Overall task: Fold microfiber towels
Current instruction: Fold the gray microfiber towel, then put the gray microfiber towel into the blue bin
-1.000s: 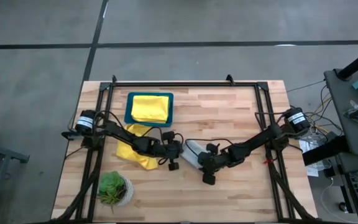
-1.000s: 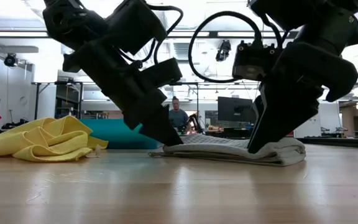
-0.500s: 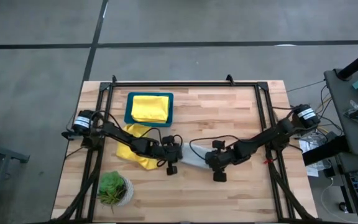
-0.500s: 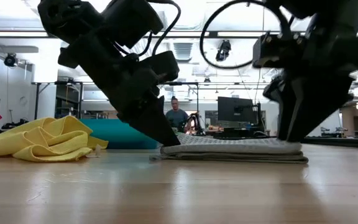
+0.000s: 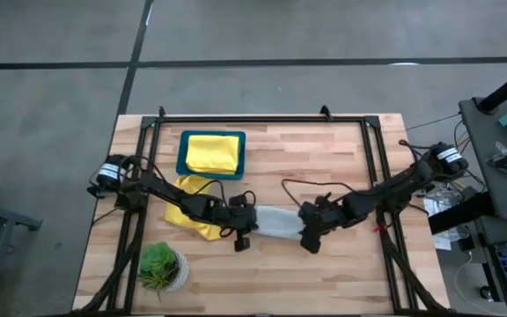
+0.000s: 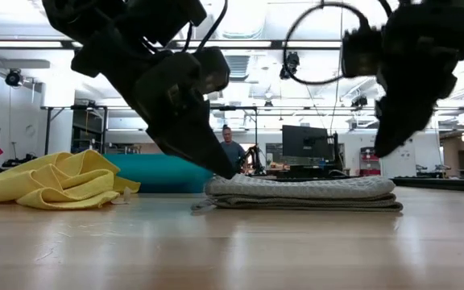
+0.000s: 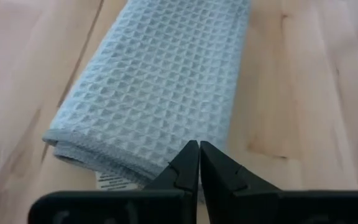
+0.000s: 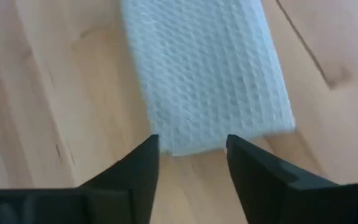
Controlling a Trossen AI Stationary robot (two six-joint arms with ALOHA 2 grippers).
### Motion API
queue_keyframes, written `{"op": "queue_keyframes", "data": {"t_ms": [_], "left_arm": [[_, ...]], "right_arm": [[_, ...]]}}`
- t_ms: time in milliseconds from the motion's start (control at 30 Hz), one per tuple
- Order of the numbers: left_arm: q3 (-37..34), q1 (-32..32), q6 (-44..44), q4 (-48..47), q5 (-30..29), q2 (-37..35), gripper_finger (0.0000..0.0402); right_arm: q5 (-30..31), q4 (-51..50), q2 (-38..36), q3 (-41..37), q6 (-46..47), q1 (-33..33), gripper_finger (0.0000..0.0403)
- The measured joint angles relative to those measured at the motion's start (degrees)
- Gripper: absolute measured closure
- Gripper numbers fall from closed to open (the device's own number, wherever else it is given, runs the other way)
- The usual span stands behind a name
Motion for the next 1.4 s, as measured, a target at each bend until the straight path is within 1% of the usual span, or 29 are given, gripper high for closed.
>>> {"op": "queue_keyframes", "data": {"t_ms": [100, 200, 267, 400, 500, 600, 667, 733, 833, 867, 933, 1033, 1200, 1300, 1400], "left_arm": [[0.0, 0.0, 0.0, 0.15, 0.17, -0.09, 0.0402], [0.0, 0.0, 0.0, 0.17, 0.12, -0.12, 0.0402], [0.13, 0.01, 0.01, 0.16, 0.04, -0.12, 0.0402], [0.99, 0.04, 0.05, 0.19, -0.03, -0.86, 0.0402], [1.67, 0.04, -0.28, -0.69, -0.07, -2.68, 0.0402], [1.79, 0.04, -5.19, -2.59, 0.21, -5.04, 0.0402], [1.72, 0.14, -8.6, -5.74, 2.18, -6.97, 0.0401], [1.64, 0.57, -10.92, -8.72, 5.94, -9.06, 0.0397], [1.28, 1.64, -14.85, -13.2, 12.64, -11.73, 0.0371], [1.19, 2.02, -16.37, -14.58, 13.82, -12.46, 0.0358], [1.14, 2.62, -19.26, -16.32, 14.02, -13.34, 0.0329], [1.03, 3.28, -24.9, -17.1, 13.55, -13.73, 0.0276], [1.01, 4.22, -30.08, -17.18, 6.54, -11.5, 0.0193], [0.96, 4.5, -30.66, -15.09, 6.0, -8.92, 0.0163], [0.95, 4.36, -31.63, -9.69, 6.11, -5.57, 0.015]], "right_arm": [[0.32, -0.15, -1.07, -2.46, 8.76, 0.0, 0.0193], [2.3, 0.58, -2.25, -5.17, 16.54, 0.14, 0.0164], [2.59, 0.77, -3.28, -7.04, 20.3, 0.24, 0.0148], [2.22, 1.19, -5.51, -9.42, 21.14, 0.22, 0.0124], [2.18, 1.14, -6.4, -9.79, 21.03, -0.23, 0.0112], [2.11, 1.23, -6.71, -9.79, 21.31, -0.59, 0.0102], [2.07, 1.35, -6.66, -9.76, 22.66, -0.85, 0.0095], [1.63, 1.17, -6.35, -9.66, 23.7, -0.85, 0.009], [-0.23, 1.38, -6.23, -9.54, 27.08, -0.46, 0.0084], [-0.29, 1.47, -6.16, -9.54, 28.43, 0.1, 0.0083], [-0.45, 1.6, -6.12, -9.54, 30.51, 1.22, 0.008], [-0.21, 1.83, -6.12, -9.54, 33.37, 2.52, 0.0078], [3.94, 2.43, -5.9, -9.54, 35.42, 4.32, 0.0078], [6.58, 3.26, -5.68, -9.79, 35.44, 4.33, 0.0078], [7.82, 5.62, -5.06, -9.93, 35.21, 4.33, 0.0078]]}}
